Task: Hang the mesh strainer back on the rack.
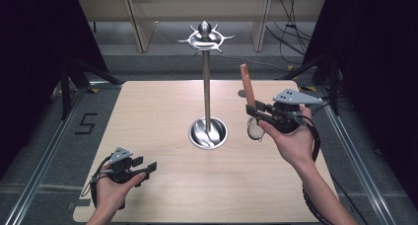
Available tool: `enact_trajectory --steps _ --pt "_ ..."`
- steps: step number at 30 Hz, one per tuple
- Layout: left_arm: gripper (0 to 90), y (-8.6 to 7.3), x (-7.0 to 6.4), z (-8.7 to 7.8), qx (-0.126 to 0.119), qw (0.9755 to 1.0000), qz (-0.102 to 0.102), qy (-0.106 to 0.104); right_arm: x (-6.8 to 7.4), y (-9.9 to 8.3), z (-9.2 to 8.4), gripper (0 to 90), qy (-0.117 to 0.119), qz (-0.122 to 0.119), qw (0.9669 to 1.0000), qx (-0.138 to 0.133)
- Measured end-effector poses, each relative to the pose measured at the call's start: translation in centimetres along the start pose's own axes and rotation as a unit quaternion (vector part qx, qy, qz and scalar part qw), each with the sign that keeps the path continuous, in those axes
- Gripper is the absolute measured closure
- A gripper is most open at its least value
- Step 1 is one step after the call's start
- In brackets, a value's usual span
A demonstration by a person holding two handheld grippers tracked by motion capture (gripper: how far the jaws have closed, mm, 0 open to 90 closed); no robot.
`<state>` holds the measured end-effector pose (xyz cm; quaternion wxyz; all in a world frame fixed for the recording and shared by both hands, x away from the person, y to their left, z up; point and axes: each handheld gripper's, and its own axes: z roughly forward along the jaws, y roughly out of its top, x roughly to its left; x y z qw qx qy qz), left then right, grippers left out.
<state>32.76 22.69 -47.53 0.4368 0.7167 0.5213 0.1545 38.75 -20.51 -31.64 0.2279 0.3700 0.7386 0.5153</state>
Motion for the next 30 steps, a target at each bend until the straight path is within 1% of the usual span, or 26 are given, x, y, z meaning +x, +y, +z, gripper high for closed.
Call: enact_trajectory --steps 1,2,3,4,5,6,7,8,9,10,11,12,14,15,17,18,19,21,22,23,24,25,27,28,29,30 --pt "37.5 0.0 0.0 0.0 0.001 1.0000 0.000 -0.001 0.2 0.0 0.0 69.6 0.000 0.007 1.0000 -0.003" --pt "37.5 0.0 0.0 0.0 -0.001 1.0000 0.002 -0.002 0.2 0.2 0.0 69.6 -0.002 0.003 1.0000 -0.002" --pt "37.5 0.0 0.0 0.0 0.001 1.0000 0.002 -0.001 0.3 0.2 0.0 69.6 0.000 0.007 1.0000 -0.004" --pt "37.6 0.0 0.0 0.0 0.001 1.0000 0.001 0.000 0.2 0.4 -0.1 69.6 0.000 0.002 1.0000 0.000" --pt "37.5 0.0 0.0 0.0 0.001 1.0000 0.001 0.000 0.4 0.5 0.0 69.6 0.002 0.009 1.0000 -0.001" --pt "37.5 0.0 0.0 0.0 0.001 1.0000 0.001 -0.001 0.3 0.6 0.1 69.6 0.003 0.002 1.0000 -0.008" --pt "37.5 0.0 0.1 0.0 0.001 1.0000 0.002 -0.001 0.3 0.8 0.0 69.6 0.000 0.002 1.0000 -0.005" --pt "37.5 0.0 0.0 0.0 0.000 1.0000 0.000 -0.002 0.3 0.9 0.1 69.6 0.002 -0.001 1.0000 -0.009" --pt "37.5 0.0 0.0 0.0 0.000 1.0000 0.001 -0.002 0.3 1.1 0.0 69.6 0.000 -0.002 1.0000 -0.009" --pt "37.5 0.0 0.0 0.0 0.001 1.0000 0.002 -0.001 0.4 1.2 0.0 69.6 -0.001 0.003 0.9999 -0.012" --pt "37.5 0.0 0.0 0.0 0.001 1.0000 0.001 -0.001 0.3 1.4 0.0 69.6 -0.001 -0.002 0.9999 -0.013" --pt "37.5 0.0 0.1 0.0 0.001 1.0000 0.001 -0.001 0.4 1.5 -0.1 69.6 0.000 0.003 0.9999 -0.012" --pt "37.5 0.0 0.1 -0.1 0.004 1.0000 0.003 0.000 0.4 1.7 0.0 69.6 -0.003 -0.005 0.9998 -0.017" --pt "37.4 0.1 0.1 -0.1 0.004 1.0000 0.002 0.002 0.5 1.8 -0.1 69.6 -0.004 0.003 0.9999 -0.015" --pt "37.5 0.1 0.0 -0.2 0.004 1.0000 0.002 0.007 0.4 1.9 0.0 69.6 -0.005 -0.004 0.9998 -0.018" --pt "37.5 0.1 0.0 -0.2 0.004 1.0000 0.002 0.008 0.6 2.0 0.0 69.6 -0.001 0.007 0.9998 -0.019" --pt "37.5 0.0 0.1 -0.1 0.000 1.0000 0.001 0.001 0.4 2.1 0.0 69.6 -0.007 -0.003 0.9998 -0.021" --pt "37.5 0.0 0.1 -0.1 0.004 1.0000 0.001 0.000 0.5 2.2 0.0 69.6 -0.001 -0.001 0.9996 -0.027" --pt "37.5 0.0 0.1 0.0 0.003 1.0000 -0.001 0.000 0.5 2.2 0.0 69.6 -0.004 0.003 0.9997 -0.025" --pt "37.5 0.0 0.1 0.0 0.002 1.0000 0.000 -0.001 0.5 2.3 0.1 69.6 -0.001 0.001 0.9997 -0.026" --pt "37.5 0.0 0.1 0.0 0.002 1.0000 0.002 0.002 0.7 2.4 0.1 69.6 0.001 0.006 0.9997 -0.023" --pt "37.4 0.0 0.1 -0.1 0.003 1.0000 0.003 0.001 0.7 2.4 0.1 69.6 -0.004 0.003 0.9996 -0.027" --pt "37.5 0.0 0.1 -0.1 0.004 1.0000 0.003 0.001 0.8 2.6 0.2 69.6 -0.001 -0.001 0.9995 -0.032" --pt "37.5 0.0 0.1 0.0 0.002 1.0000 0.003 0.000 0.9 2.7 0.2 69.6 0.000 0.004 0.9994 -0.033" --pt "37.4 0.0 0.1 0.0 0.001 1.0000 0.000 -0.001 1.0 2.7 0.2 69.6 0.006 0.008 0.9995 -0.030" --pt "37.4 0.0 0.1 0.0 0.001 1.0000 0.002 0.000 1.0 2.8 0.2 69.6 0.004 0.002 0.9994 -0.033"
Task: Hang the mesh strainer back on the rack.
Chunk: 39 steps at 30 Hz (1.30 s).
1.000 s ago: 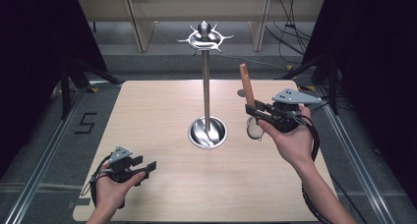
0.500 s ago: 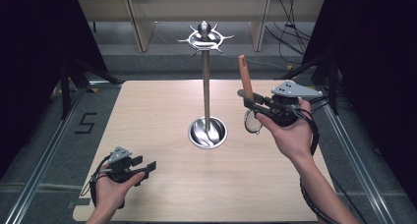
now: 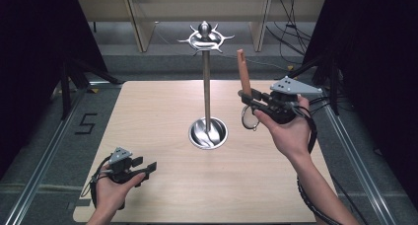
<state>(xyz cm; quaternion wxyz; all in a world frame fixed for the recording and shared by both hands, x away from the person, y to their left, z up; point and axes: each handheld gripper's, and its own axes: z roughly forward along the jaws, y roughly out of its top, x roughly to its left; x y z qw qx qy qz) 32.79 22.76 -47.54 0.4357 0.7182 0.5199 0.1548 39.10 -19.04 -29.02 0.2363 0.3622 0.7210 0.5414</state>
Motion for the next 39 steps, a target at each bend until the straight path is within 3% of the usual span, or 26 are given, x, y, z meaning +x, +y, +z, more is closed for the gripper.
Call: enact_trajectory --steps 8,10,13,14,16,19,20,24,26,31,37,39 --pt "37.5 0.0 0.1 -0.1 0.002 1.0000 0.002 0.001 0.5 0.5 0.2 69.6 0.001 -0.003 1.0000 -0.003" --pt "37.4 0.0 0.1 -0.1 0.001 1.0000 0.002 0.000 0.5 0.6 0.3 69.6 0.003 -0.013 0.9999 -0.010" --pt "37.4 0.0 0.0 0.0 0.000 1.0000 0.001 0.000 0.9 0.9 0.2 69.6 0.007 -0.004 0.9999 -0.007" --pt "37.4 0.0 0.0 0.0 0.000 1.0000 0.001 0.000 0.7 1.0 0.3 69.6 0.006 -0.020 0.9997 -0.015" --pt "37.4 0.0 0.0 0.0 0.000 1.0000 0.000 0.000 1.0 1.1 0.2 69.7 0.006 -0.009 0.9999 -0.013" --pt "37.4 0.0 0.0 0.0 0.001 1.0000 0.001 0.002 1.1 1.3 0.3 69.6 0.004 -0.019 0.9996 -0.020" --pt "37.4 0.0 0.0 0.0 0.001 1.0000 0.000 0.001 1.3 1.3 0.3 69.6 0.009 -0.007 0.9998 -0.013" --pt "37.4 0.0 0.0 0.0 0.000 1.0000 0.001 0.000 1.4 1.5 0.5 69.7 0.009 -0.018 0.9996 -0.019" --pt "37.4 0.0 0.0 0.0 0.000 1.0000 0.002 0.000 1.6 1.5 0.4 69.6 0.010 -0.005 0.9999 -0.012" --pt "37.4 0.0 0.0 -0.1 0.001 1.0000 0.002 0.001 1.9 2.0 0.7 69.6 0.016 -0.025 0.9992 -0.026" --pt "37.3 0.0 0.0 -0.1 0.003 1.0000 0.001 0.005 2.1 2.2 0.7 69.7 0.018 -0.025 0.9992 -0.027" --pt "37.3 0.1 0.0 -0.2 0.004 1.0000 0.001 0.008 2.3 2.2 0.8 69.6 0.024 -0.011 0.9995 -0.019"
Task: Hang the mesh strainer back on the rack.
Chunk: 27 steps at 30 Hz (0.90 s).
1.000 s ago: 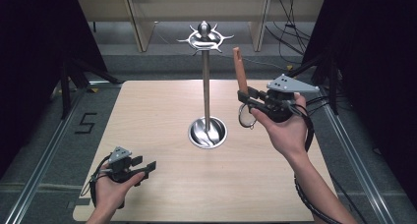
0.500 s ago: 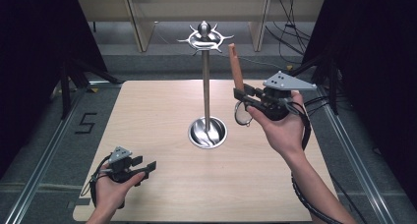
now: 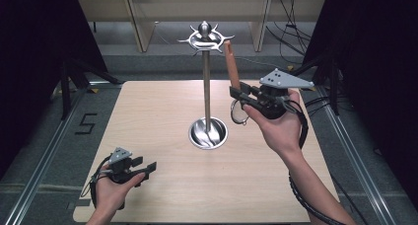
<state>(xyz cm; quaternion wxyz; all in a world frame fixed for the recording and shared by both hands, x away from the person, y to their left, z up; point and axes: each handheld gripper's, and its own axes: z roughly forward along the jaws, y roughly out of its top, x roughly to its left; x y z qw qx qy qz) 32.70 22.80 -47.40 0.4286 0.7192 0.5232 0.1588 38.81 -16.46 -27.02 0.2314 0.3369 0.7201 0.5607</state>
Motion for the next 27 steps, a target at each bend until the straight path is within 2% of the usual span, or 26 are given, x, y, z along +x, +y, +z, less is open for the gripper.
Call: enact_trajectory --steps 3,8,9,11,14,16,18,19,23,24,25,27 --pt "37.4 0.0 0.0 0.0 -0.001 1.0000 0.000 -0.001 -0.2 0.1 0.2 69.7 -0.003 -0.014 0.9998 -0.010" --pt "37.3 0.0 0.0 0.0 -0.008 1.0000 -0.004 -0.005 0.1 0.1 0.4 69.7 0.001 0.000 1.0000 0.001" --pt "37.3 0.0 0.0 0.0 -0.005 1.0000 -0.002 -0.004 0.0 0.2 0.5 69.7 0.003 -0.009 0.9999 -0.005" --pt "37.3 0.0 0.0 0.0 -0.002 1.0000 0.001 -0.001 0.2 0.2 0.6 69.6 0.001 -0.001 1.0000 -0.002" --pt "37.3 0.0 0.0 0.0 -0.004 1.0000 0.000 -0.004 0.2 0.2 0.7 69.7 0.003 -0.001 1.0000 0.002" --pt "37.4 0.0 0.0 0.0 -0.010 0.9999 -0.005 -0.008 0.0 0.2 0.8 69.7 0.001 -0.011 0.9999 -0.005" --pt "37.3 0.1 0.1 -0.1 -0.010 0.9999 -0.001 -0.007 0.2 0.3 0.8 69.7 0.002 0.005 1.0000 0.004" --pt "37.3 0.1 0.1 -0.1 -0.010 0.9999 -0.001 -0.007 0.0 0.3 1.0 69.7 0.002 -0.006 1.0000 -0.003" --pt "37.3 0.0 0.0 0.0 -0.010 0.9999 -0.006 -0.009 0.1 0.2 1.1 69.6 0.001 0.000 1.0000 0.004" --pt "37.4 0.0 0.0 0.0 -0.007 1.0000 -0.002 -0.007 0.1 0.2 1.1 69.6 0.000 0.000 1.0000 0.006" --pt "37.4 0.0 0.0 0.1 -0.005 0.9999 -0.001 -0.009 0.0 0.2 1.2 69.6 -0.001 -0.009 1.0000 0.001" --pt "37.3 0.0 0.0 0.2 -0.008 0.9999 -0.002 -0.011 0.2 0.1 1.3 69.7 0.002 0.006 0.9999 0.009"
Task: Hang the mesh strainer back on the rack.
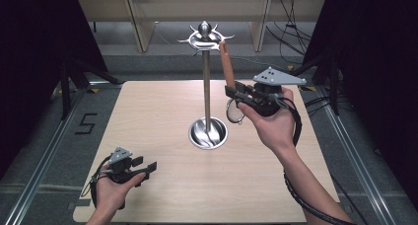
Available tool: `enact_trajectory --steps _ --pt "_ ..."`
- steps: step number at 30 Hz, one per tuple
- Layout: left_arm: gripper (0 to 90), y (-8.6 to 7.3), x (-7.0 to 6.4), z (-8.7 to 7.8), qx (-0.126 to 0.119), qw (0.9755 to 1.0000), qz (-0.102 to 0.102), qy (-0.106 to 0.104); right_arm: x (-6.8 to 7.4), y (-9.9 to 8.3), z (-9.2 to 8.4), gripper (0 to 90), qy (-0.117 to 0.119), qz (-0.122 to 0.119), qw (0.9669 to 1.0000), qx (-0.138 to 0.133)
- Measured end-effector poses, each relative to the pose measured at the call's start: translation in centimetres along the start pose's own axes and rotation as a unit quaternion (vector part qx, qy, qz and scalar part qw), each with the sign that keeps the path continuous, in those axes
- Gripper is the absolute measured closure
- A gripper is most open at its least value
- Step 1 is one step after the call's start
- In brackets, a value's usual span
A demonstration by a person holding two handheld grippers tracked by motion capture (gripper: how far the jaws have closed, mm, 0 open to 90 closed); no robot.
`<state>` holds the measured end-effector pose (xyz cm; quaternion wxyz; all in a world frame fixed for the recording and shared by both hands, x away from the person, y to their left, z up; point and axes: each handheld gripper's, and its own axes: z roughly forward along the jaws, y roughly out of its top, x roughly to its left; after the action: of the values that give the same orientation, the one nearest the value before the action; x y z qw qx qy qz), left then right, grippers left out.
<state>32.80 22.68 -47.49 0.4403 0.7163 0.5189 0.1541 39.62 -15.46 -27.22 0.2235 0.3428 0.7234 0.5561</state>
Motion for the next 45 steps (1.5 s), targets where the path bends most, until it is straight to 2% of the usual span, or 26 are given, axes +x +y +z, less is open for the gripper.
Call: enact_trajectory --steps 1,2,4,9,13,16,18,20,24,25,27,28,30,31,34,35,36,37,38,40,43,44,45 --pt "37.4 0.0 0.0 0.0 -0.002 1.0000 -0.003 0.000 0.1 0.0 0.0 69.7 0.000 0.002 1.0000 0.001" --pt "37.3 0.0 0.0 0.0 -0.001 1.0000 0.001 0.001 0.0 -0.1 0.2 69.6 -0.003 -0.008 1.0000 -0.003" --pt "37.3 0.0 0.0 -0.1 -0.002 1.0000 0.000 0.001 0.1 -0.2 0.2 69.7 0.001 0.001 1.0000 0.003" --pt "37.4 0.0 0.0 0.0 -0.001 1.0000 0.000 0.000 0.0 -0.3 0.5 69.6 -0.005 -0.001 1.0000 -0.003" --pt "37.3 0.0 0.1 -0.1 0.001 1.0000 0.005 0.001 0.0 -0.3 0.6 69.6 -0.003 0.006 1.0000 0.005" --pt "37.3 0.0 0.1 -0.1 0.001 1.0000 0.003 0.002 -0.1 -0.2 0.8 69.6 -0.003 -0.001 1.0000 -0.002" --pt "37.3 0.0 0.0 -0.1 0.000 1.0000 0.002 0.002 0.1 -0.2 0.8 69.6 -0.005 0.013 0.9999 0.006" --pt "37.3 0.0 0.0 -0.2 0.004 1.0000 0.002 0.004 -0.1 -0.2 1.0 69.6 -0.006 -0.002 1.0000 0.000" --pt "37.3 0.0 0.0 -0.2 0.003 1.0000 0.000 0.004 0.0 -0.2 1.2 69.6 -0.006 0.010 0.9999 0.005" --pt "37.3 0.0 0.1 -0.2 0.008 0.9999 0.004 0.007 -0.1 -0.2 1.4 69.6 -0.007 0.000 1.0000 0.004" --pt "37.2 0.0 0.1 -0.1 0.005 1.0000 0.004 0.000 0.1 -0.2 1.5 69.6 -0.008 0.010 0.9999 0.005" --pt "37.2 0.0 0.1 -0.1 0.004 1.0000 0.003 0.000 0.0 -0.1 1.6 69.6 -0.006 0.000 1.0000 0.003" --pt "37.2 0.0 0.1 -0.2 0.005 1.0000 0.002 0.005 0.2 -0.1 1.7 69.6 -0.010 0.011 0.9999 0.008" --pt "37.2 0.0 0.0 -0.1 0.002 1.0000 -0.001 0.003 0.1 0.0 1.9 69.6 -0.007 0.004 0.9999 0.007" --pt "37.2 0.0 0.1 -0.1 0.003 1.0000 0.000 0.002 0.2 -0.1 2.1 69.6 -0.008 0.008 0.9999 0.007" --pt "37.2 0.0 0.1 -0.2 0.006 1.0000 0.001 0.005 0.3 0.0 2.1 69.5 -0.007 0.021 0.9996 0.016" --pt "37.2 0.0 0.1 -0.2 0.007 1.0000 0.002 0.006 0.3 0.0 2.2 69.5 -0.004 0.014 0.9998 0.011" --pt "37.2 0.0 0.0 -0.2 0.007 1.0000 0.002 0.006 0.1 0.0 2.3 69.5 -0.012 0.001 0.9999 0.009" --pt "37.2 0.0 0.0 -0.2 0.007 1.0000 0.002 0.006 0.2 0.0 2.4 69.5 -0.006 0.012 0.9998 0.015" --pt "37.2 0.0 0.0 -0.2 0.007 1.0000 0.002 0.006 0.1 0.0 2.5 69.4 -0.011 0.001 0.9999 0.011" --pt "37.2 0.0 0.1 -0.1 0.001 1.0000 -0.001 0.002 0.2 -0.1 2.7 69.2 -0.008 0.002 0.9999 0.014" --pt "37.2 0.0 0.2 -0.2 0.005 1.0000 0.002 0.000 0.1 -0.2 2.7 68.8 -0.009 -0.010 0.9998 0.012" --pt "37.2 0.0 0.1 -0.1 0.003 1.0000 0.001 0.001 0.3 -0.3 2.7 67.1 -0.008 0.002 0.9999 0.014"
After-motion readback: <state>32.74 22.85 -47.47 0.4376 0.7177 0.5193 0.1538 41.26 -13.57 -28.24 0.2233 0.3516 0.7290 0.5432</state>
